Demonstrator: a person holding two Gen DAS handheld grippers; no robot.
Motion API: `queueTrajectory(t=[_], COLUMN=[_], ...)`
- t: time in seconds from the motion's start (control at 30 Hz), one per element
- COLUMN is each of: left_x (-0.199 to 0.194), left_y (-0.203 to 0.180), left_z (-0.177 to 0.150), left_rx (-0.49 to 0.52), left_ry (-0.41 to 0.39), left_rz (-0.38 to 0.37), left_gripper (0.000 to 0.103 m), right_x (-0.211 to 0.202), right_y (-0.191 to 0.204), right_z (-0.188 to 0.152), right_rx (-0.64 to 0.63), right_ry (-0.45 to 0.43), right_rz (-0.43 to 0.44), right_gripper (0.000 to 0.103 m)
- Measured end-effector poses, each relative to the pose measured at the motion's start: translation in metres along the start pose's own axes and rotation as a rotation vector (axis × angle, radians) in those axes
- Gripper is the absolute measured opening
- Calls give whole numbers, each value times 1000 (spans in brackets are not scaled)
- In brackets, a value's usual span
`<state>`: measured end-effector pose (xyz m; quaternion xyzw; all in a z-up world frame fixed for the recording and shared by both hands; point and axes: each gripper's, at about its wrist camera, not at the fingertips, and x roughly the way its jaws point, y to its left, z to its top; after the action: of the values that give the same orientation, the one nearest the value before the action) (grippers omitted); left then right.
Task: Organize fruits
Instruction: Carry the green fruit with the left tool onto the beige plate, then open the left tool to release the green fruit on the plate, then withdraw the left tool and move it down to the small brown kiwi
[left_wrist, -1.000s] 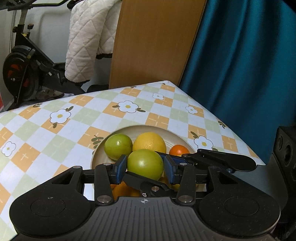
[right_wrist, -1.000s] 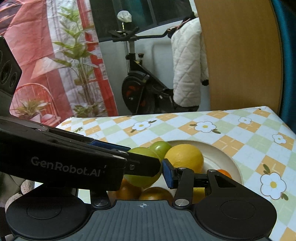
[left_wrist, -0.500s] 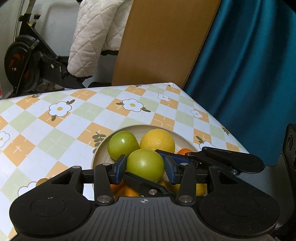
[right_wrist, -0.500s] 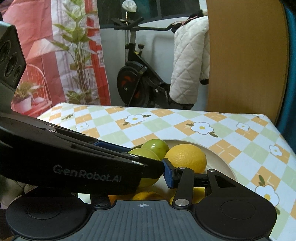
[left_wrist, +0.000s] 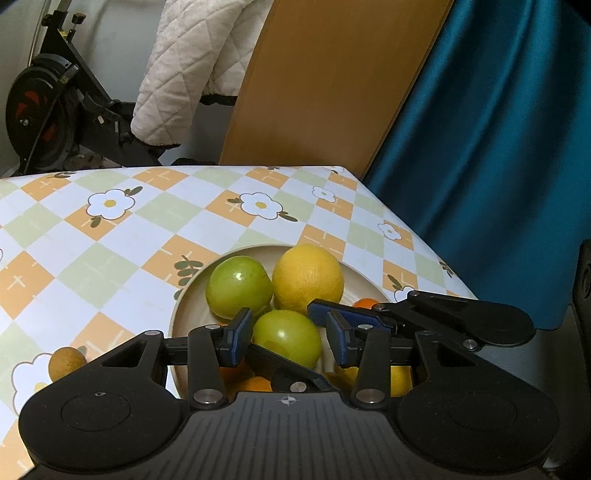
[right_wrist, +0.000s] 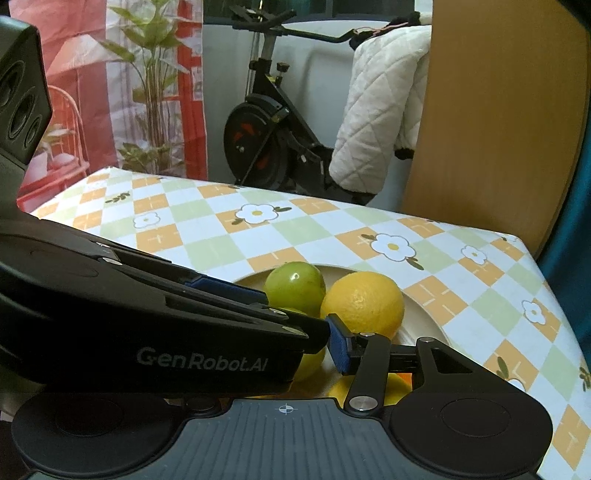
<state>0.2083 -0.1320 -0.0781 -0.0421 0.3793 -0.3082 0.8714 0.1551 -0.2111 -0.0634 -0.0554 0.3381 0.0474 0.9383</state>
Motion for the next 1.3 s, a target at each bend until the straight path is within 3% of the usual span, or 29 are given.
queueTrajectory(t=[0.47, 0.93, 1.3], left_x=[-7, -54, -82], left_y=[2, 7, 13], left_z=[3, 15, -1], left_rx=[3, 29, -33], left_ry=[-11, -60, -155], left_rz=[23, 123, 192], left_gripper=[47, 49, 49], right_x=[-5, -30, -42], right_y=[-12, -31, -11], right_z=[-4, -9, -3], right_rx=[58, 217, 123], right_ry=[5, -110, -107], right_rz=[-4, 18, 39], right_gripper=[46, 47, 47])
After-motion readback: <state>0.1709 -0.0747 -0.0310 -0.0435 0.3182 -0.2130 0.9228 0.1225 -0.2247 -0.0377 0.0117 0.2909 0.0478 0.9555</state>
